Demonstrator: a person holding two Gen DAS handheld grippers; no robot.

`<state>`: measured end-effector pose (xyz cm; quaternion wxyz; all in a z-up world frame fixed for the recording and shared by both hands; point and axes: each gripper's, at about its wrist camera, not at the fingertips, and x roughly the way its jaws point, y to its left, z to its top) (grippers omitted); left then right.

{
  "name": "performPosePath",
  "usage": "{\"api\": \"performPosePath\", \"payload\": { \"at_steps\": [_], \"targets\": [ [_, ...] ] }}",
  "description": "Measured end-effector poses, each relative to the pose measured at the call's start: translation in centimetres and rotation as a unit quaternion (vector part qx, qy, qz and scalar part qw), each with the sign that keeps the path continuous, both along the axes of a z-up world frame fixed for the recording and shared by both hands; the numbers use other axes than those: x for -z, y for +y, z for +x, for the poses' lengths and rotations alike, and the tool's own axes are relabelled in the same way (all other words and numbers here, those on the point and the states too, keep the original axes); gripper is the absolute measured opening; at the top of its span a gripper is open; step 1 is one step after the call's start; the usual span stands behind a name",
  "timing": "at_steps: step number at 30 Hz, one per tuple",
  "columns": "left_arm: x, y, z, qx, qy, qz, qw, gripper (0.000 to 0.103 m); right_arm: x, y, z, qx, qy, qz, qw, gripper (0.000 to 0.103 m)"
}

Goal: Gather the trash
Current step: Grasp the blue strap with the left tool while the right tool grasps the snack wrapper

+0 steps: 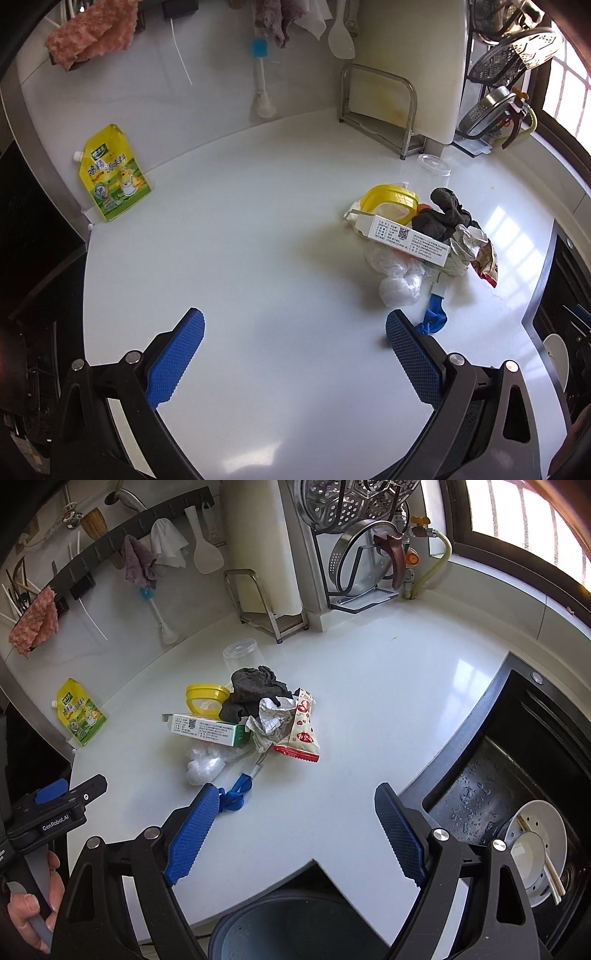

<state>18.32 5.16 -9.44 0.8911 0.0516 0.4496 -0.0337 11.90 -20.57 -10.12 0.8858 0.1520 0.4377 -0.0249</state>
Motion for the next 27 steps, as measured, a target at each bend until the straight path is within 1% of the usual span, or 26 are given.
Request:
{"api": "performPosePath", "payload": {
  "at_steps": [4,6,11,16,18,23,26,27],
  "targets": [
    [1.3,-1.0,2.0,0.014,0.002,-0.011,0.9998,0.097,1.3,-0.2,2.4,0.009,0.006,-0.002,1.000,0.083],
    [1.8,-1.5,2.8,0.018,0.003,-0.016,0.9997,0.097,1.9,-0.3,3.4,0.011,0.006,-0.011,1.000,0.083],
    [2.4,-2.8,4.1,0.032,-0.009,-0.019,0.9993,0.097,3.4,-0.6,5.8,0.008,0.014,-0.027,1.000,0.083],
    [3.6,-3.2,4.6,0.036,-0.003,-0.017,0.9992,0.097,4.9,-0.7,7.9,0.011,0.025,-0.046,0.999,0.082],
    [4.1,-3.2,4.6,0.034,0.002,-0.015,0.9993,0.097,5.5,-0.9,8.4,0.015,0.028,-0.046,0.998,0.082],
    [4.6,-3.4,4.5,0.036,0.008,-0.011,0.9993,0.097,6.7,-1.2,9.8,0.016,0.038,-0.055,0.998,0.082],
    [4.8,-3.5,4.4,0.038,0.011,-0.009,0.9992,0.097,7.2,-1.0,10.5,0.012,0.039,-0.069,0.997,0.082],
    [4.8,-3.5,4.3,0.038,0.011,-0.009,0.9992,0.097,7.4,-0.9,10.6,0.009,0.039,-0.073,0.996,0.077]
  ]
}}
